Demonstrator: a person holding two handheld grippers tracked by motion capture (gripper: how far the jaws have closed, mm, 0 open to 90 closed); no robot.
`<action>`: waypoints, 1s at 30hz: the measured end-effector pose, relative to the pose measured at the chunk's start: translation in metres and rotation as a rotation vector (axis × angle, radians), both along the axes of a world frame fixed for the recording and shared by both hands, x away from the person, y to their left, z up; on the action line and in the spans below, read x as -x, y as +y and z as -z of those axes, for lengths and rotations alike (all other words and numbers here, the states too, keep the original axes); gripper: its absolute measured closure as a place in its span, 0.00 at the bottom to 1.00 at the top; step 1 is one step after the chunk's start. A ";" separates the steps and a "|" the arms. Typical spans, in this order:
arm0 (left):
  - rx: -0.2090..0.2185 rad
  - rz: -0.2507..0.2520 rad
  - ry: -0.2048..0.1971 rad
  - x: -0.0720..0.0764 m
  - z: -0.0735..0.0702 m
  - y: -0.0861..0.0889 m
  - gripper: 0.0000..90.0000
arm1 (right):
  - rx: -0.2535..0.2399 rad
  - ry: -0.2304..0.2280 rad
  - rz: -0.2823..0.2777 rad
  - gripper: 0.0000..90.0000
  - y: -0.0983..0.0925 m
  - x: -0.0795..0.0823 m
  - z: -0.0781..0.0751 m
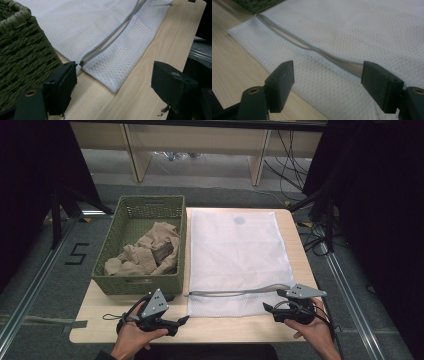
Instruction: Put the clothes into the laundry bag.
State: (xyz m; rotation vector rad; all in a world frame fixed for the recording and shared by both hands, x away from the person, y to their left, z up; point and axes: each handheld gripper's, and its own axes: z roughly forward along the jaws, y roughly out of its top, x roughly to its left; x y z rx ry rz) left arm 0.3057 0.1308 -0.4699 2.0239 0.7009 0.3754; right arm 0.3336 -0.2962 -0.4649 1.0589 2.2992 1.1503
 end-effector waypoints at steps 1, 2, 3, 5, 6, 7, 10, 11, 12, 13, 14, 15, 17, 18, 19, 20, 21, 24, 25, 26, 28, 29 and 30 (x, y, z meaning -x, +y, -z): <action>0.000 0.005 0.004 0.000 0.000 0.000 0.23 | -0.007 0.013 -0.002 0.31 0.000 0.000 0.000; 0.000 0.005 0.004 0.000 0.000 0.000 0.23 | -0.007 0.013 -0.002 0.31 0.000 0.000 0.000; -0.004 0.003 0.002 0.000 0.000 0.000 0.23 | -0.006 0.009 -0.010 0.31 0.000 0.000 0.000; -0.015 0.007 -0.007 0.000 0.000 0.000 0.23 | -0.006 0.008 -0.007 0.31 0.000 0.000 0.000; -0.011 0.000 0.001 0.000 0.000 0.000 0.23 | -0.007 0.009 -0.008 0.31 0.000 -0.001 0.000; -0.013 -0.001 0.002 0.000 0.000 0.000 0.23 | 0.001 0.010 -0.008 0.31 0.000 -0.001 0.000; -0.019 -0.001 -0.001 -0.001 0.000 0.001 0.23 | 0.008 0.002 0.003 0.31 0.000 0.000 0.000; -0.017 0.002 -0.001 -0.001 0.000 0.000 0.23 | 0.010 0.000 -0.002 0.31 0.000 -0.001 0.000; -0.021 0.007 -0.003 -0.001 0.000 0.000 0.23 | 0.009 0.003 0.004 0.31 0.000 -0.001 0.000; -0.020 0.006 -0.004 -0.001 0.000 0.000 0.23 | 0.014 -0.002 -0.002 0.31 -0.001 -0.001 0.000; -0.021 0.008 -0.003 -0.001 0.000 0.000 0.23 | 0.013 -0.001 -0.001 0.31 -0.001 -0.001 0.000; -0.022 0.008 -0.003 -0.001 0.000 0.000 0.23 | 0.016 -0.001 -0.001 0.31 -0.001 -0.002 0.000; -0.021 0.005 -0.008 -0.001 0.000 0.000 0.23 | 0.016 0.016 -0.019 0.31 -0.001 -0.003 0.001; -0.020 0.004 -0.007 -0.001 0.000 0.000 0.23 | 0.016 0.016 -0.019 0.31 -0.001 -0.003 0.001; -0.018 0.003 -0.006 -0.001 0.000 0.000 0.23 | 0.016 0.017 -0.016 0.31 -0.001 -0.003 0.001; -0.018 0.002 -0.006 -0.001 0.000 0.000 0.23 | 0.013 0.020 -0.016 0.31 -0.001 -0.003 0.000; -0.031 0.003 -0.011 -0.001 0.000 0.000 0.23 | 0.013 0.020 -0.015 0.31 -0.002 -0.003 0.000; -0.025 0.000 -0.012 -0.001 0.000 0.000 0.23 | 0.027 -0.001 0.010 0.32 -0.002 -0.003 0.000; -0.028 0.001 -0.013 -0.001 0.000 0.000 0.23 | 0.042 -0.007 0.016 0.32 -0.002 -0.003 0.000; -0.040 0.003 -0.017 -0.001 0.000 0.000 0.23 | 0.089 -0.040 0.029 0.33 -0.004 -0.003 0.000; -0.038 0.003 -0.017 -0.001 0.000 0.000 0.23 | 0.181 -0.072 0.041 0.34 -0.006 -0.006 0.001; -0.039 0.002 -0.018 -0.001 0.000 0.000 0.23 | 0.270 -0.101 0.057 0.35 -0.012 -0.010 0.002; -0.030 0.001 -0.016 -0.001 0.000 0.000 0.23 | 0.305 -0.112 0.068 0.35 -0.015 -0.012 0.002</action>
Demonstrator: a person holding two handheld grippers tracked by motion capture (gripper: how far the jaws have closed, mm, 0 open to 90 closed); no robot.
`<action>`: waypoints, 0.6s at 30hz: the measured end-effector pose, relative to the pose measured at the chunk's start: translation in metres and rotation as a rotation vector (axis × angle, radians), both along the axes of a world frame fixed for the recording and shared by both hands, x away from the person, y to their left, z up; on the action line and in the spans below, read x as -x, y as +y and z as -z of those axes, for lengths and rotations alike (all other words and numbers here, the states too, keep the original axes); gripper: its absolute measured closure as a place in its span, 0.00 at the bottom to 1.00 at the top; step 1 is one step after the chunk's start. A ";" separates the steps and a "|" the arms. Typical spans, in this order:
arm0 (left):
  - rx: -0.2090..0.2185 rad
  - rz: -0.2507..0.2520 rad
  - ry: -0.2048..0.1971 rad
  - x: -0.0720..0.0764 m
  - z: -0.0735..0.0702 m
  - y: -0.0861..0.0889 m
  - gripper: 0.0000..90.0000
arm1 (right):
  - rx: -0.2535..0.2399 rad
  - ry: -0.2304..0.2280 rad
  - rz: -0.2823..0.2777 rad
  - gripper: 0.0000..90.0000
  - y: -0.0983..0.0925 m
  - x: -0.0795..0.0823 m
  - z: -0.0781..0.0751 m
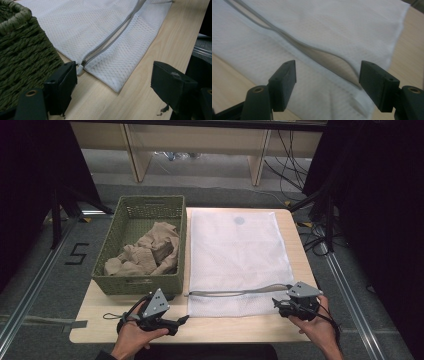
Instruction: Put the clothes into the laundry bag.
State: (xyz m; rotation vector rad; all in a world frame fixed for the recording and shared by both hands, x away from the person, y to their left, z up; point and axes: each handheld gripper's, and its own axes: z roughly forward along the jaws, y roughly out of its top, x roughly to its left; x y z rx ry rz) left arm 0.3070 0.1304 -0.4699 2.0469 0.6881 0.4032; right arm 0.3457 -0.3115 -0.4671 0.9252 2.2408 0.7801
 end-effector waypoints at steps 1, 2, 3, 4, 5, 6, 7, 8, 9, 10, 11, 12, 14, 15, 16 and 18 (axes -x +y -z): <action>0.000 0.000 0.000 0.000 0.000 0.000 0.23 | 0.000 0.000 0.000 0.35 0.000 0.000 0.000; 0.009 -0.005 0.006 0.000 0.001 -0.001 0.23 | 0.052 0.003 0.028 0.36 -0.005 -0.004 0.002; 0.006 -0.004 0.005 -0.001 0.000 0.000 0.23 | 0.077 0.003 0.032 0.37 -0.007 -0.007 0.004; 0.006 -0.004 0.005 -0.001 0.000 0.000 0.23 | 0.087 0.012 0.042 0.39 -0.008 -0.009 0.005; -0.001 -0.002 0.005 -0.001 0.000 0.000 0.23 | 0.095 0.013 0.040 0.41 -0.008 -0.012 0.006; -0.017 0.005 -0.007 -0.002 0.000 0.001 0.23 | 0.095 0.013 0.040 0.41 -0.008 -0.012 0.006; -0.009 -0.005 0.003 -0.002 0.000 0.000 0.23 | 0.096 0.020 0.028 0.45 -0.008 -0.018 0.007; -0.007 0.005 -0.005 -0.002 0.001 0.000 0.23 | 0.096 0.020 0.028 0.45 -0.008 -0.018 0.007; -0.011 0.006 -0.009 -0.003 0.001 0.001 0.24 | 0.105 0.033 0.013 0.50 -0.006 -0.024 0.009; -0.015 0.006 -0.004 -0.002 0.000 0.001 0.24 | 0.114 0.034 0.006 0.52 -0.004 -0.026 0.010; -0.009 0.013 -0.005 -0.003 0.001 0.001 0.24 | 0.131 0.034 0.002 0.54 -0.003 -0.029 0.011; -0.009 0.013 -0.005 -0.003 0.001 0.001 0.24 | 0.131 0.034 0.002 0.54 -0.003 -0.029 0.011; -0.002 0.004 0.013 -0.002 0.001 0.000 0.24 | 0.175 0.039 0.005 0.57 0.001 -0.040 0.013; -0.002 0.004 0.013 -0.002 0.001 0.000 0.24 | 0.175 0.039 0.005 0.57 0.001 -0.040 0.013; -0.003 0.005 0.004 -0.003 0.001 0.001 0.24 | 0.177 0.046 0.009 0.58 0.001 -0.044 0.015; -0.004 0.002 0.005 -0.002 0.001 0.001 0.25 | 0.223 0.061 -0.004 0.59 0.003 -0.054 0.020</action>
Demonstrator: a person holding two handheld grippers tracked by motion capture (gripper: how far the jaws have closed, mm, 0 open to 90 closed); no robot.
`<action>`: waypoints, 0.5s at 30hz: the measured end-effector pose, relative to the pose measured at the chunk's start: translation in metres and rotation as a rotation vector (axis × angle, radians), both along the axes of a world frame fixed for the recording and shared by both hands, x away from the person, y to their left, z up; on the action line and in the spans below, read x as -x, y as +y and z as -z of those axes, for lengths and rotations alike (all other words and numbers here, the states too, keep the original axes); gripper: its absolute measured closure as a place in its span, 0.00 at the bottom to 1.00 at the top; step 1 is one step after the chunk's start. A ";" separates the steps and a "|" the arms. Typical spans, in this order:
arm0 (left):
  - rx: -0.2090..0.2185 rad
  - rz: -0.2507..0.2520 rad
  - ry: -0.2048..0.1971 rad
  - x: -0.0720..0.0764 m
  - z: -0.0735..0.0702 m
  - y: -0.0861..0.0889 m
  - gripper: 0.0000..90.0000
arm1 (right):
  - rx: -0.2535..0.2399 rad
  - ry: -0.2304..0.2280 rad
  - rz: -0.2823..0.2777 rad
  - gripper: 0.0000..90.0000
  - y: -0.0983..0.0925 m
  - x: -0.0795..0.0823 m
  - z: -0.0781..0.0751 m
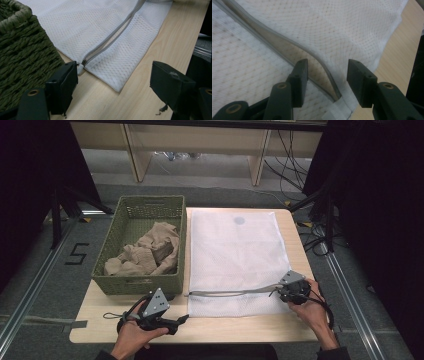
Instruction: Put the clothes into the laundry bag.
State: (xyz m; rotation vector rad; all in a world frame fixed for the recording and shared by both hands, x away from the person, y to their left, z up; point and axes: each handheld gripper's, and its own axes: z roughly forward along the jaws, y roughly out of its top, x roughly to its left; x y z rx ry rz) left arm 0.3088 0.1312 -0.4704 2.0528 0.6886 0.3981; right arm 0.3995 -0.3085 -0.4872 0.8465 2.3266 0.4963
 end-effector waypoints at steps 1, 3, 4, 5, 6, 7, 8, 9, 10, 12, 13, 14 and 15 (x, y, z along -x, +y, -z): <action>0.002 -0.001 0.005 0.000 0.000 0.000 0.25 | 0.003 0.008 0.011 0.59 0.001 -0.001 0.002; 0.007 0.003 0.008 0.000 0.000 0.000 0.25 | 0.016 0.007 0.015 0.59 0.002 -0.003 0.002; 0.007 -0.001 0.007 0.000 0.000 0.000 0.25 | 0.010 0.006 0.011 0.61 0.005 -0.006 0.002; 0.005 -0.005 0.006 0.000 0.000 0.000 0.25 | 0.018 -0.011 -0.007 0.63 0.005 -0.008 0.001; 0.006 -0.005 0.006 0.000 0.000 0.000 0.25 | 0.018 -0.011 -0.007 0.63 0.005 -0.008 0.001; 0.007 -0.007 0.007 0.000 0.000 0.000 0.25 | 0.001 -0.003 -0.019 0.67 0.011 -0.011 0.001; -0.003 -0.006 0.005 -0.001 0.000 0.000 0.25 | 0.004 -0.005 -0.041 0.69 0.012 -0.013 0.000; 0.000 -0.001 0.007 -0.001 0.000 0.000 0.25 | -0.008 0.008 -0.051 0.71 0.016 -0.013 0.000; -0.001 -0.001 0.005 -0.001 0.000 0.000 0.25 | -0.008 0.008 -0.051 0.71 0.016 -0.013 0.000; 0.003 -0.003 0.006 -0.001 0.000 0.000 0.25 | -0.005 0.002 -0.090 0.76 0.026 -0.017 -0.001; 0.003 -0.003 0.004 -0.001 0.000 0.000 0.25 | -0.005 0.002 -0.090 0.76 0.026 -0.017 -0.001; 0.001 0.000 0.007 -0.001 0.000 0.000 0.25 | 0.000 0.020 -0.110 0.78 0.030 -0.019 -0.001; -0.003 -0.007 0.004 -0.001 0.000 0.000 0.25 | -0.012 0.017 -0.122 0.79 0.034 -0.020 0.000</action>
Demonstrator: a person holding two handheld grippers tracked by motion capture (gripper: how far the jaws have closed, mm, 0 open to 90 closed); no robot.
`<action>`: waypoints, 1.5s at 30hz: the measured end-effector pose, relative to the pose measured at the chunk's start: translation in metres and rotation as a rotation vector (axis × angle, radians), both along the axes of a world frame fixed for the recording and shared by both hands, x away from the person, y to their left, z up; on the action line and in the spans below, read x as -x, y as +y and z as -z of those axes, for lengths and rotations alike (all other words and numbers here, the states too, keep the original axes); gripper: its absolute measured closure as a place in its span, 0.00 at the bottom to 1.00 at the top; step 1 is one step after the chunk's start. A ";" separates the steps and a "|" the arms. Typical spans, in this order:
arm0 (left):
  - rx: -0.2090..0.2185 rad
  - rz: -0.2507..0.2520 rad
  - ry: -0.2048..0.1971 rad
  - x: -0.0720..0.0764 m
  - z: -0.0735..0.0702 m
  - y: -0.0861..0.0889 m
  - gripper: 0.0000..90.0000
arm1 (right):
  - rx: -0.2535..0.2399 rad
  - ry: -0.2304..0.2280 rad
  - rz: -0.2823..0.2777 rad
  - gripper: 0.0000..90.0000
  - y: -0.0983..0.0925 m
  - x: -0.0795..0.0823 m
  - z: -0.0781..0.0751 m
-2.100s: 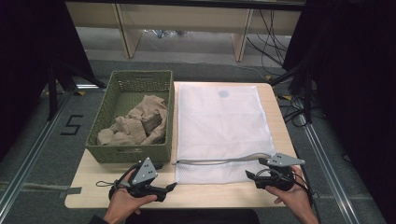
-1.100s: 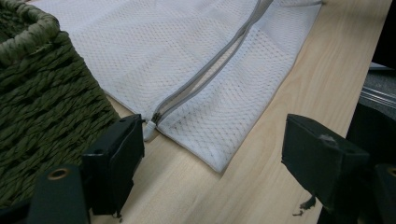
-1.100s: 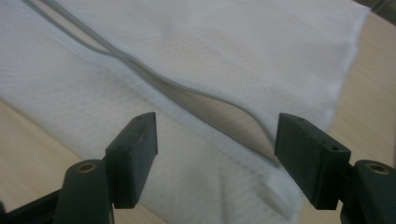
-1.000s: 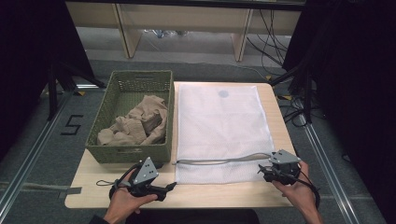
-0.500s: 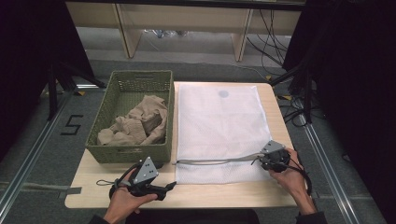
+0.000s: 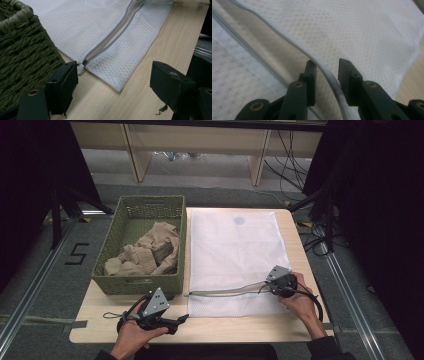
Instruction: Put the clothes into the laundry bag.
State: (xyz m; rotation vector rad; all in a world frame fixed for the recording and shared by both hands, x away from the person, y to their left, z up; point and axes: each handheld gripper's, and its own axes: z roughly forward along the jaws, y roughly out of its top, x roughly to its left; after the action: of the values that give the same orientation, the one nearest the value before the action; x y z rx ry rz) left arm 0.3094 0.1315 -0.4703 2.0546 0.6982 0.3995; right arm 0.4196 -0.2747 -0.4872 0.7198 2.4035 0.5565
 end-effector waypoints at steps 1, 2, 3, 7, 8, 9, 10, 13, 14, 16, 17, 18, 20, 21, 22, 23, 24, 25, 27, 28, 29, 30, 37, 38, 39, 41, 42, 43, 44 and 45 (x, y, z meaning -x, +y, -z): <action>0.010 -0.001 0.002 0.000 0.000 0.000 0.25 | 0.002 0.006 -0.021 0.80 0.004 -0.002 0.001; 0.010 0.001 0.001 0.000 0.000 0.000 0.25 | 0.000 0.009 -0.024 0.81 0.008 -0.002 0.002; 0.005 0.007 -0.005 0.000 0.000 0.000 0.25 | -0.002 0.020 -0.053 0.81 0.012 -0.004 0.003; 0.015 -0.005 -0.002 0.000 0.000 0.000 0.25 | -0.017 0.043 -0.090 0.83 0.025 -0.006 0.005; 0.017 -0.004 -0.002 0.000 0.000 0.000 0.25 | -0.012 0.059 -0.106 0.83 0.027 -0.007 0.007; 0.016 -0.003 -0.002 0.000 0.000 0.000 0.25 | 0.009 0.050 -0.145 0.82 0.029 -0.009 0.009; 0.007 0.002 -0.004 0.000 -0.001 0.001 0.25 | 0.009 0.050 -0.145 0.82 0.029 -0.009 0.009; 0.007 -0.001 -0.004 0.000 -0.001 0.000 0.25 | -0.022 0.066 -0.107 0.82 0.032 -0.008 0.008; -0.019 0.001 -0.010 -0.001 -0.001 0.002 0.25 | -0.013 0.053 -0.114 0.82 0.034 -0.009 0.008; 0.004 -0.003 -0.005 -0.001 -0.001 0.001 0.25 | -0.004 0.044 -0.125 0.82 0.037 -0.013 0.009; 0.004 -0.003 -0.005 -0.001 -0.001 0.001 0.25 | -0.004 0.044 -0.125 0.82 0.037 -0.013 0.009; 0.003 -0.004 -0.005 -0.001 -0.001 0.001 0.25 | 0.007 0.023 -0.129 0.84 0.042 -0.016 0.009; 0.010 0.000 -0.002 -0.001 -0.001 0.001 0.25 | 0.003 0.019 -0.109 0.85 0.045 -0.016 0.008; 0.008 -0.006 0.000 -0.001 -0.001 0.001 0.25 | -0.005 0.011 -0.119 0.88 0.050 -0.019 0.007; 0.003 -0.003 -0.006 -0.001 -0.001 0.001 0.25 | 0.001 0.007 -0.137 0.89 0.052 -0.022 0.007; 0.003 -0.003 -0.006 -0.001 -0.001 0.001 0.25 | 0.001 0.007 -0.137 0.89 0.052 -0.022 0.007; 0.008 -0.004 -0.003 0.000 -0.001 0.001 0.25 | -0.010 0.020 -0.131 0.91 0.058 -0.022 0.007; 0.010 -0.003 -0.004 0.000 -0.001 0.001 0.25 | -0.010 0.020 -0.131 0.91 0.058 -0.022 0.007; -0.002 0.000 -0.006 -0.001 -0.002 0.003 0.25 | -0.002 0.026 -0.137 0.93 0.062 -0.024 0.006; -0.002 0.000 -0.006 -0.001 -0.002 0.003 0.25 | -0.007 0.026 -0.142 0.94 0.062 -0.025 0.006; 0.001 -0.001 -0.009 -0.001 -0.001 0.003 0.25 | -0.007 0.026 -0.142 0.94 0.062 -0.025 0.006; -0.008 0.003 -0.007 -0.002 -0.002 0.003 0.25 | -0.013 0.031 -0.153 0.96 0.062 -0.027 0.005; 0.008 -0.010 -0.004 -0.002 -0.002 0.003 0.26 | -0.072 0.043 -0.136 0.99 0.057 -0.029 -0.003; 0.009 -0.009 -0.009 -0.003 -0.002 0.004 0.26 | -0.085 0.035 -0.131 0.99 0.056 -0.028 -0.005; 0.012 -0.017 -0.008 -0.003 -0.003 0.004 0.26 | -0.097 0.028 -0.128 0.99 0.056 -0.028 -0.008; 0.027 -0.022 -0.011 -0.004 -0.005 0.005 0.26 | -0.110 0.019 -0.127 0.99 0.055 -0.029 -0.014; 0.027 -0.023 -0.019 -0.006 -0.007 0.007 0.26 | -0.102 0.004 -0.134 1.00 0.054 -0.031 -0.017; 0.038 -0.035 -0.023 -0.007 -0.009 0.009 0.27 | -0.123 0.012 -0.133 1.00 0.056 -0.031 -0.022; 0.039 -0.045 -0.034 -0.009 -0.012 0.012 0.27 | -0.123 0.012 -0.133 1.00 0.056 -0.031 -0.022; 0.045 -0.056 -0.042 -0.012 -0.015 0.015 0.27 | -0.125 0.012 -0.134 1.00 0.056 -0.032 -0.024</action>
State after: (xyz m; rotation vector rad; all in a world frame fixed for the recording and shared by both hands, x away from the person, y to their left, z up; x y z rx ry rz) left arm 0.3211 0.1466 -0.4555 1.9824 0.7339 0.4543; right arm 0.4513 -0.2187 -0.4633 0.6175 2.4579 0.7651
